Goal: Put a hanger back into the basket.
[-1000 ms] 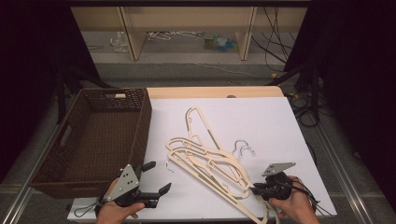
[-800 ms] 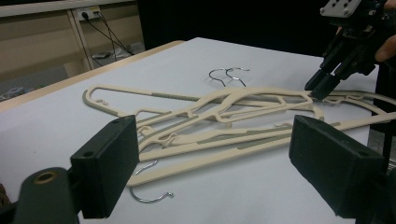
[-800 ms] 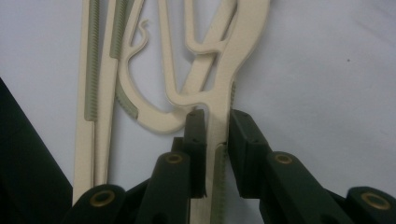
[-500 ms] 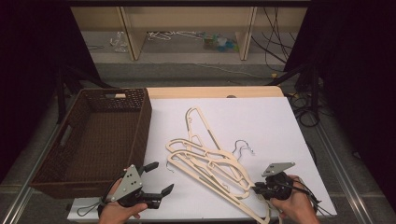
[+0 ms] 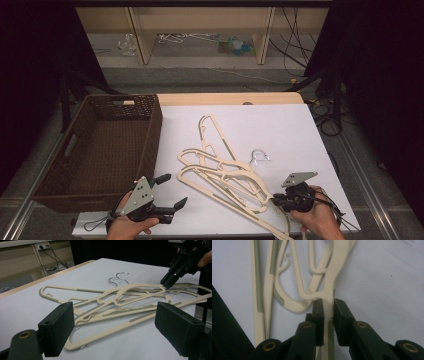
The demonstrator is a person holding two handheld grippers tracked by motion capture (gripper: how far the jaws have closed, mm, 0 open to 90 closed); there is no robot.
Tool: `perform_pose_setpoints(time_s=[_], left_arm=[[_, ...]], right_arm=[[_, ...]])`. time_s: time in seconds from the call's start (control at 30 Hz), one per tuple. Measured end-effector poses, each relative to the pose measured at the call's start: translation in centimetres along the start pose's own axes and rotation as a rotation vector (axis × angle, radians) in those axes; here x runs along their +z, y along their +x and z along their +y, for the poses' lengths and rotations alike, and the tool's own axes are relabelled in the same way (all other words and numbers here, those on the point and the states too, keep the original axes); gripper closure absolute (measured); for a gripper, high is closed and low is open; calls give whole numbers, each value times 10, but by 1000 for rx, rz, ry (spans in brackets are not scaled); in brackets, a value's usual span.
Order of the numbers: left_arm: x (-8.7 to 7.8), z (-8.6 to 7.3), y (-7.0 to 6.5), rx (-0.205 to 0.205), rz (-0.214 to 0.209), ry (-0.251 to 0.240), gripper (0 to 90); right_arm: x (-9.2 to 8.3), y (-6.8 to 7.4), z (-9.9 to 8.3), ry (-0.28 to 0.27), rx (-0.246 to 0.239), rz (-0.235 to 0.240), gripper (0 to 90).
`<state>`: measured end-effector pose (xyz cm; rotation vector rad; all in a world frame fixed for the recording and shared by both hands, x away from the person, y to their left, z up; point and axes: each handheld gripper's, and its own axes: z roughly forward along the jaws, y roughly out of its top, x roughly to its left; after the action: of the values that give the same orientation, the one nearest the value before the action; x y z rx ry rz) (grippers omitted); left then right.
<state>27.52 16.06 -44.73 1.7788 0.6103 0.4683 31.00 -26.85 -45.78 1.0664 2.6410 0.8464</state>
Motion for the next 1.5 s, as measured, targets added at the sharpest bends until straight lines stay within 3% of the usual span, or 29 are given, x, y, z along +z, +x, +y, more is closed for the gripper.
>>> perform_pose_setpoints(time_s=[0.03, 0.13, 0.23, 0.27, 0.37, 0.4, 0.43, 0.5, 0.6, 0.63, 0.77, 0.87, 1.0, 1.07, 1.13, 1.17, 1.2, 1.27, 1.33, 1.37, 1.43, 1.5], left_arm=[[3, 1, 0, -7, -1, 1, 162], [19, 6, -2, -4, -6, 28, 164], [42, 13, -1, 11, -31, 84, 166], [50, 15, 0, 20, -42, 102, 169], [75, 20, -1, -1, -73, 138, 171], [84, 22, 0, -4, -81, 155, 174], [89, 23, -1, -22, -85, 168, 179], [100, 25, 0, -24, -113, 198, 194], [114, 26, -1, -16, -135, 238, 210], [118, 25, -2, -12, -146, 251, 219], [129, 24, -2, -17, -148, 278, 224], [148, 26, 1, -32, -161, 318, 220], [168, 28, -2, 13, -172, 375, 240], [173, 28, -3, 18, -184, 376, 242], [181, 30, -5, 67, -196, 407, 254], [184, 31, -6, 81, -206, 416, 259], [187, 31, -8, 55, -214, 408, 260], [191, 32, -9, 55, -226, 415, 265], [195, 32, -9, 62, -234, 410, 310], [196, 33, -8, 87, -234, 425, 338], [201, 33, -9, 81, -236, 413, 379], [204, 34, -10, 106, -254, 429, 420]], right_arm=[[0, -1, 0, -4, -13, -2, 803], [-1, 2, 1, 12, 8, 0, 803], [-3, 2, 2, -8, -7, -13, 803], [-5, 4, 2, 2, 9, -8, 803], [-6, 4, 4, -5, -45, -17, 803], [-8, 6, 4, 18, -17, -7, 803], [-6, 5, 4, -7, -54, -16, 803], [-8, 8, 4, -4, -43, -27, 803], [-10, 11, 7, -3, -77, -21, 803], [-12, 14, 7, 9, -61, -22, 803], [-12, 16, 8, -5, -76, -31, 802], [-12, 16, 8, -6, -78, -30, 803], [-14, 17, 8, -1, -63, -22, 802], [-15, 16, 8, 8, -81, -16, 802], [-15, 17, 8, 0, -73, -18, 802], [-15, 15, 9, -10, -95, -17, 802], [-15, 16, 9, -16, -92, -19, 802], [-16, 18, 9, -15, -61, -15, 803], [-18, 17, 9, -10, -77, -11, 803], [-19, 17, 9, -8, -79, -11, 802], [-19, 17, 10, -21, -97, -19, 803], [-20, 19, 10, -10, -80, -14, 803]])
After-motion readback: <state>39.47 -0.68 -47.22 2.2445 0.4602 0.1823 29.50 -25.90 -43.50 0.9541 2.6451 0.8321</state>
